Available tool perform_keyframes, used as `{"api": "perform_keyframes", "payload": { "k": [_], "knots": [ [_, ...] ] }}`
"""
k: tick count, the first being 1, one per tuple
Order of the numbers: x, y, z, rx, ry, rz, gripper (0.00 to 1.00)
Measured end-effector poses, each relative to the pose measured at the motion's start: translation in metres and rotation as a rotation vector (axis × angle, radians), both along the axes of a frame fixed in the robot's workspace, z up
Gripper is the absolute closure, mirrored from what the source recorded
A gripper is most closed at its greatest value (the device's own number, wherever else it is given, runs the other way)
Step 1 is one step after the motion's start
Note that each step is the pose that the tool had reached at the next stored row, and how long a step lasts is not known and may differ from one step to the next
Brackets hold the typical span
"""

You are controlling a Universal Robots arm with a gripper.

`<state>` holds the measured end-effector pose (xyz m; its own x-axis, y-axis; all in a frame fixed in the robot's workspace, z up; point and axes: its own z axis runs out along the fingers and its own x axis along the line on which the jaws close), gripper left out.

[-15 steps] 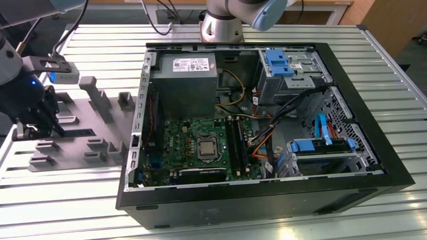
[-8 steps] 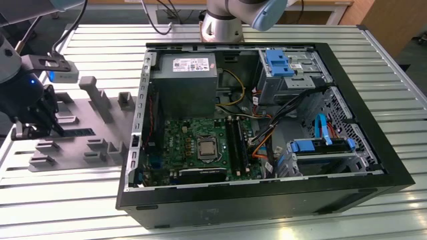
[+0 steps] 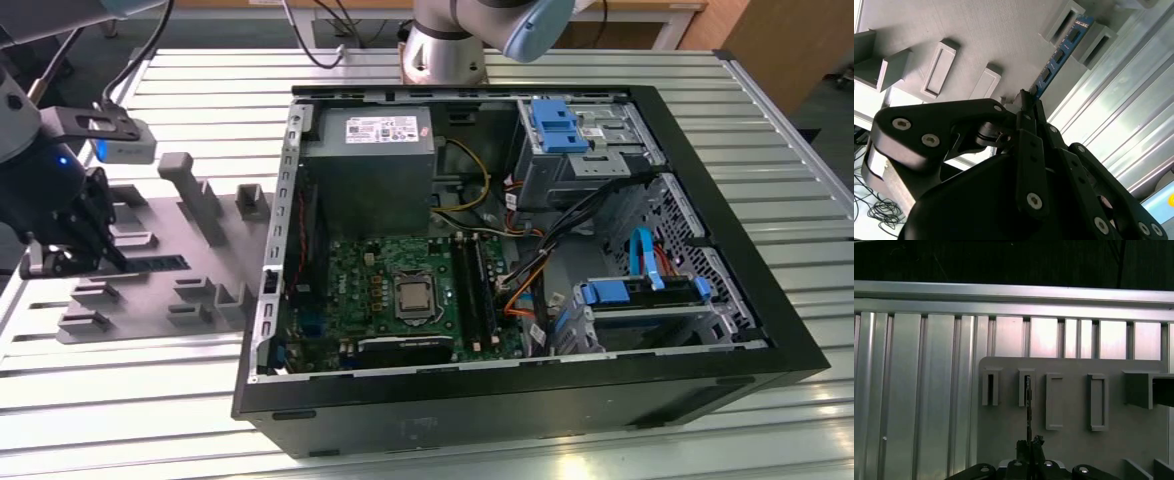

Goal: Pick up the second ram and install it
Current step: 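Pick up the second ram and move it above second insertion slot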

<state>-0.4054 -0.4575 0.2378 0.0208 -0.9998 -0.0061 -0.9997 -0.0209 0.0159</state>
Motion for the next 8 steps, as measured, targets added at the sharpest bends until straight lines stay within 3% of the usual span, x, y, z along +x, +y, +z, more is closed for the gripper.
{"api": "perform_keyframes", "payload": {
  "k": [8],
  "knots": [
    [0.0, 0.0, 0.002, 0.0, -0.0001, 0.0, 0.86]
  ]
}}
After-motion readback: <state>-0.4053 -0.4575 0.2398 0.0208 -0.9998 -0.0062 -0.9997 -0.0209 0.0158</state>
